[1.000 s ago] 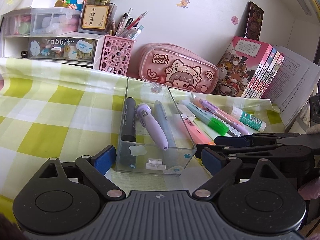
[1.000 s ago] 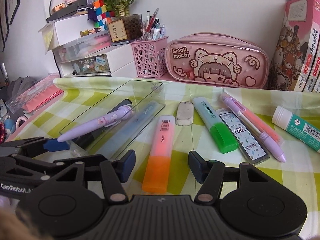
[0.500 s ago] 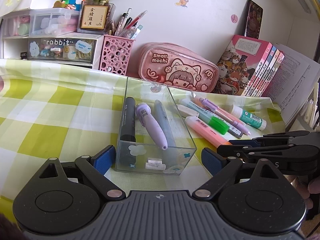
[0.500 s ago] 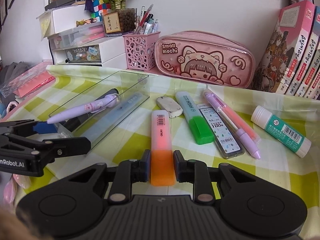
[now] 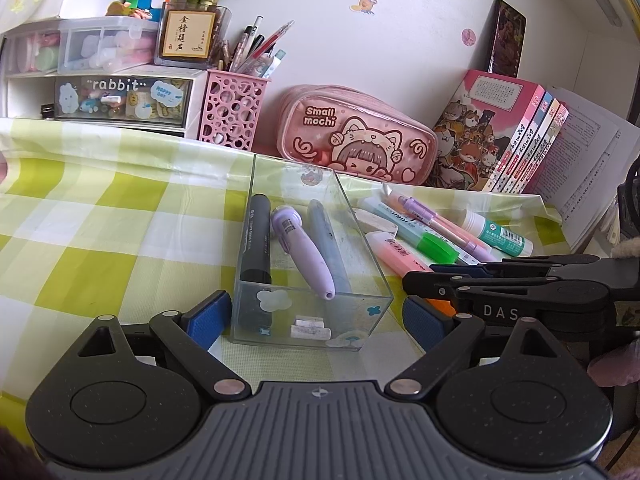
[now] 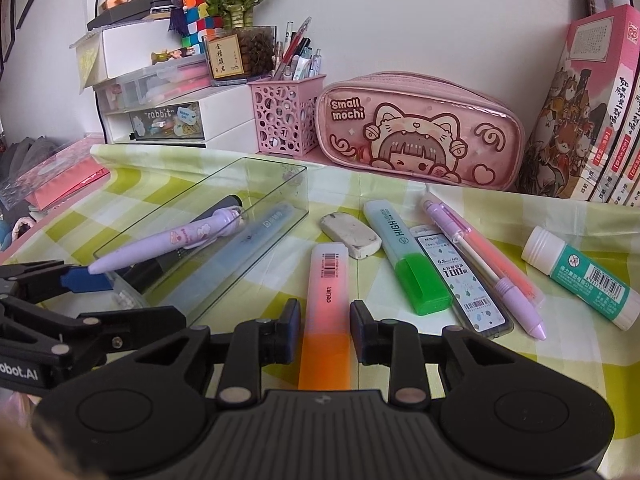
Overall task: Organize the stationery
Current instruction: 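Close the right gripper on the orange highlighter and lift it, then lower the orange highlighter upright into the clear tray and open the right gripper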
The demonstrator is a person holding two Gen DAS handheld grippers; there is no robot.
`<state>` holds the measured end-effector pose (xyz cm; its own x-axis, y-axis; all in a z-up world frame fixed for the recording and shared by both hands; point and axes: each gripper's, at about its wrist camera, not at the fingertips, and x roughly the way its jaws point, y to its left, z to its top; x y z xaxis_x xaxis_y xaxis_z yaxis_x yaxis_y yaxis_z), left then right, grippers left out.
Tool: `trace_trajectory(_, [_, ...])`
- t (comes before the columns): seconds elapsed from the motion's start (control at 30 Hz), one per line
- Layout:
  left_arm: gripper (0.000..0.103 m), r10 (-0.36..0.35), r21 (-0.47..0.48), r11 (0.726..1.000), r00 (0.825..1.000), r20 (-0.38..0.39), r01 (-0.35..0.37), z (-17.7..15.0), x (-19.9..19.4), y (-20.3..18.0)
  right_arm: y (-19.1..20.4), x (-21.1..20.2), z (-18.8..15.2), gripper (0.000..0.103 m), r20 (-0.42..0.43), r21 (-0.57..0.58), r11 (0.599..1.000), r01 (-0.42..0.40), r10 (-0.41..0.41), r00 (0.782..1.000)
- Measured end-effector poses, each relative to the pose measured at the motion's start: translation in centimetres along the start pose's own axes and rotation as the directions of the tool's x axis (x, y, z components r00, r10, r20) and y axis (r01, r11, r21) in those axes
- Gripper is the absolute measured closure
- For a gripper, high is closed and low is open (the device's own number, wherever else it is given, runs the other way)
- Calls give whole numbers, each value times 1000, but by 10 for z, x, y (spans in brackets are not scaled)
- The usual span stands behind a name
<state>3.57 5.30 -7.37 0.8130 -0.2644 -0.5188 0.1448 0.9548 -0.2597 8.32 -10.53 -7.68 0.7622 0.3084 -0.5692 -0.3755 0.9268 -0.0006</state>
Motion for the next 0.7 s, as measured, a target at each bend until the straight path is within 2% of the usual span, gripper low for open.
trace_trajectory(0.13, [14,0,0,1000,1000,0,0,0,0,0,-2,0,2,47,-7,51,999,4,-3,1000])
trace_trajectory(0.23, [14,0,0,1000,1000,0,0,0,0,0,-11,-2,4,47,-15,148,989,-26,29,999])
trace_trajectory(0.37, [14,0,0,1000,1000,0,0,0,0,0,-22,-8,7,47,2,266,962,-56,58,998])
trace_trajectory(0.6, [14,1,1,1000,1000,0,-1,0,0,0,-33,-13,10,47,20,387,917,-98,97,995])
trace_trajectory(0.7, [14,1,1,1000,1000,0,-1,0,0,0,-38,-14,13,47,38,448,885,-127,123,992])
